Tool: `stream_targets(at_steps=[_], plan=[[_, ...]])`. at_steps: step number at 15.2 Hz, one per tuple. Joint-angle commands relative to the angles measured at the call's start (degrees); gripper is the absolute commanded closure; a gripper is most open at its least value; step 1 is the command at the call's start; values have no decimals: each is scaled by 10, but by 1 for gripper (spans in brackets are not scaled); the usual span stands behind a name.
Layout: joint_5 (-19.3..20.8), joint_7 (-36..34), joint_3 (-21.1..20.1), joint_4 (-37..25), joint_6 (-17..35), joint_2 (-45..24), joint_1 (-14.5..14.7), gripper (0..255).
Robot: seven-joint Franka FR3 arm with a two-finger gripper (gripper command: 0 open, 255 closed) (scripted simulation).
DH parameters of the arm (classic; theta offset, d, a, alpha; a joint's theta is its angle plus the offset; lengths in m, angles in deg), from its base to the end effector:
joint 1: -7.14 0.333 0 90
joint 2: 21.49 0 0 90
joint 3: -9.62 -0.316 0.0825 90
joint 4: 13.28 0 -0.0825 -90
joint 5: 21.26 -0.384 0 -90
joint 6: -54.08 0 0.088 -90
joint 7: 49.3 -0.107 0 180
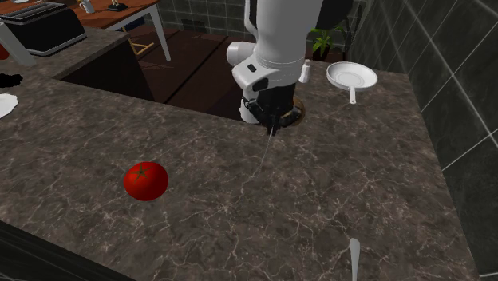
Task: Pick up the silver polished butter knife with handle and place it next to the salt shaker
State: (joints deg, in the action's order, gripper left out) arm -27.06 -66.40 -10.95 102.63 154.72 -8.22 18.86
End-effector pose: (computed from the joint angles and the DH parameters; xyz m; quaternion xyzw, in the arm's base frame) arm 0.4012 0.2787 0.5381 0.9929 0.1163 -0.0257 0.0017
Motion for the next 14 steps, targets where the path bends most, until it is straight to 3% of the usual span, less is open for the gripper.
stream_targets(at_steps=[1, 14], plan=[[-17, 0, 0, 44, -1, 48, 7, 255], [-111, -50, -17, 231, -72, 316, 93, 255]])
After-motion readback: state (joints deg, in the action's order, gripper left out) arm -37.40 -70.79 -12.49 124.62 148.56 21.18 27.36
